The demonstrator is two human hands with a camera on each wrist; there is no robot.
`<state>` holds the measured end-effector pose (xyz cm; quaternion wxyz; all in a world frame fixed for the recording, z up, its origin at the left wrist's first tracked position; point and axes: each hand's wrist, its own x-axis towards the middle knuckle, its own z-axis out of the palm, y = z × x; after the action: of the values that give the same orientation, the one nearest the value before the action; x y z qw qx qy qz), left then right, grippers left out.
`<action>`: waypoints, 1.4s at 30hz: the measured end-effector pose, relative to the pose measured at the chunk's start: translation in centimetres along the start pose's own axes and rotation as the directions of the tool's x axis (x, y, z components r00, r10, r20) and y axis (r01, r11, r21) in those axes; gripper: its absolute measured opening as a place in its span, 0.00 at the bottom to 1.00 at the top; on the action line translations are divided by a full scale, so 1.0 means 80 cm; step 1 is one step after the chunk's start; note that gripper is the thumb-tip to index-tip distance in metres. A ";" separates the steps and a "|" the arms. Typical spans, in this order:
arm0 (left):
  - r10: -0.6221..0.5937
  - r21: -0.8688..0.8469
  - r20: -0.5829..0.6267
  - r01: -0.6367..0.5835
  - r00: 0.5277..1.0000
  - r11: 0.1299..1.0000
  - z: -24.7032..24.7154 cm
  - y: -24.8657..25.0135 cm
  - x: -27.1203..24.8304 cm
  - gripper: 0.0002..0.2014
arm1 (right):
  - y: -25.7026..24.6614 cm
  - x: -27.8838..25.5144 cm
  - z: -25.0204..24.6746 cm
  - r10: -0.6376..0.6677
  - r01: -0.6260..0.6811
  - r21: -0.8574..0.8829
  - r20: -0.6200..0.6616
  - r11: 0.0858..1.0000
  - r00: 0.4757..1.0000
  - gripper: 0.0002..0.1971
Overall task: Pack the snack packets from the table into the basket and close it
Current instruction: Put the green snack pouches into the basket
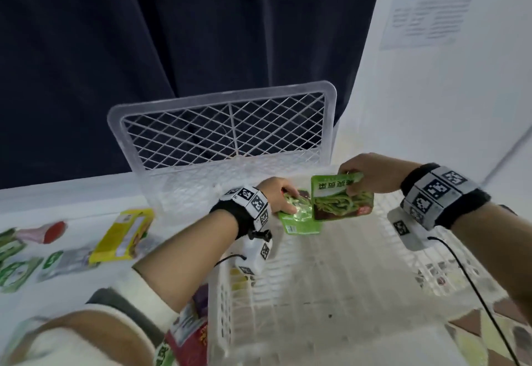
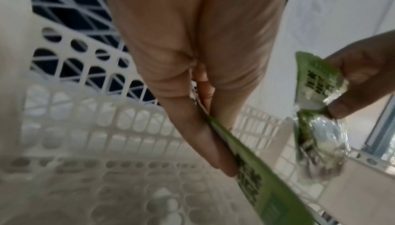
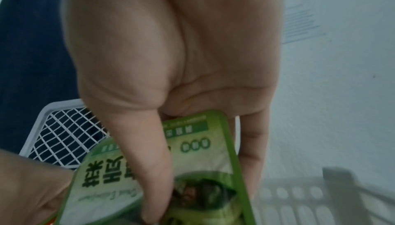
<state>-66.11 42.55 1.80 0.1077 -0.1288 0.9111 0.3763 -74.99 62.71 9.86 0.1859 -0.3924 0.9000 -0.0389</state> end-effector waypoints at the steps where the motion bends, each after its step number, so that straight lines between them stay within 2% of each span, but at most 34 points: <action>1: -0.020 0.024 0.015 0.020 1.000 1.000 0.005 -0.005 0.006 0.18 | 0.004 0.008 0.004 0.003 -0.003 -0.011 0.021 1.000 1.000 0.10; 4: -0.053 0.079 0.025 0.051 0.998 0.996 0.014 -0.018 0.019 0.19 | 0.016 0.030 0.017 0.020 -0.018 -0.033 0.075 0.999 0.997 0.12; 6: -0.051 0.235 0.016 0.046 0.999 0.971 0.020 -0.021 0.025 0.19 | 0.023 0.042 0.025 0.039 -0.036 -0.032 0.111 0.999 0.993 0.14; 7: -0.053 0.356 0.033 0.037 0.998 0.934 0.025 -0.020 0.025 0.19 | 0.026 0.046 0.029 0.052 -0.047 -0.035 0.137 0.998 0.989 0.14; 9: -0.076 0.600 0.068 0.020 0.995 0.800 0.038 -0.017 0.022 0.21 | 0.029 0.054 0.038 0.069 -0.062 -0.038 0.198 0.997 0.978 0.15; 10: -0.092 0.663 0.068 0.024 0.993 0.748 0.044 -0.018 0.021 0.22 | 0.029 0.058 0.044 0.071 -0.065 -0.033 0.224 0.997 0.972 0.16; 12: -0.117 0.682 0.084 0.029 0.990 0.731 0.054 -0.020 0.020 0.23 | 0.026 0.065 0.057 0.066 -0.058 -0.039 0.263 0.998 0.963 0.17; 16: -0.139 0.673 0.284 -0.094 0.949 0.734 0.067 -0.021 0.016 0.32 | 0.014 0.083 0.083 0.068 -0.058 -0.043 0.280 0.997 0.958 0.21; 18: -0.163 0.715 0.306 -0.114 0.938 0.690 0.072 -0.025 0.021 0.28 | 0.010 0.092 0.096 0.085 -0.082 -0.023 0.261 0.996 0.962 0.23; 21: -0.254 0.802 0.348 -0.146 0.902 0.579 0.068 -0.028 0.024 0.09 | 0.007 0.094 0.112 0.110 -0.105 -0.045 0.137 0.994 0.984 0.25; 23: -0.308 0.814 0.330 -0.104 0.892 0.571 0.059 -0.023 0.016 0.06 | 0.004 0.090 0.119 0.084 -0.083 -0.084 0.004 0.993 0.996 0.26; 25: -0.286 0.829 0.329 -0.130 0.900 0.545 0.056 -0.017 0.009 0.04 | 0.002 0.089 0.127 0.085 -0.089 -0.095 -0.041 0.992 0.995 0.25; 26: -0.274 0.826 0.328 -0.134 0.904 0.548 0.058 -0.019 0.007 0.05 | 0.001 0.089 0.130 0.112 -0.112 -0.091 0.000 0.990 0.994 0.27; 29: -0.255 0.800 0.242 -0.044 0.936 0.598 0.067 -0.031 0.002 0.12 | -0.002 0.090 0.141 0.199 -0.178 -0.112 0.227 0.978 0.953 0.46; 31: -0.260 0.773 0.211 0.002 0.942 0.634 0.065 -0.031 -0.001 0.05 | -0.003 0.092 0.148 0.249 -0.233 -0.101 0.212 0.967 0.945 0.52; 33: -0.251 0.729 0.159 0.058 0.955 0.682 0.062 -0.032 -0.002 0.18 | -0.004 0.094 0.154 0.306 -0.297 -0.079 0.158 0.952 0.939 0.53; 34: -0.244 0.719 0.170 0.049 0.955 0.693 0.060 -0.037 0.000 0.20 | -0.004 0.095 0.156 0.328 -0.319 -0.081 0.147 0.944 0.933 0.52; 37: -0.300 0.757 0.224 0.028 0.927 0.652 0.055 -0.045 0.003 0.12 | -0.003 0.100 0.155 0.344 -0.334 -0.099 0.130 0.938 0.930 0.50; 38: -0.296 0.753 0.222 0.029 0.929 0.657 0.052 -0.047 0.000 0.13 | -0.002 0.101 0.153 0.349 -0.338 -0.097 0.123 0.936 0.929 0.49; 40: -0.275 0.694 0.182 0.075 0.944 0.716 0.038 -0.034 -0.020 0.18 | 0.000 0.103 0.151 0.347 -0.337 -0.097 0.126 0.937 0.929 0.46; 42: -0.209 0.578 0.134 0.095 0.969 0.810 0.016 -0.013 -0.048 0.16 | 0.002 0.104 0.152 0.353 -0.342 -0.087 0.161 0.935 0.922 0.44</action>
<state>-62.01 43.35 1.41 0.2578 -0.1272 0.9536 0.0892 -75.87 57.76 -3.99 0.2563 -0.2336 0.9363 0.0551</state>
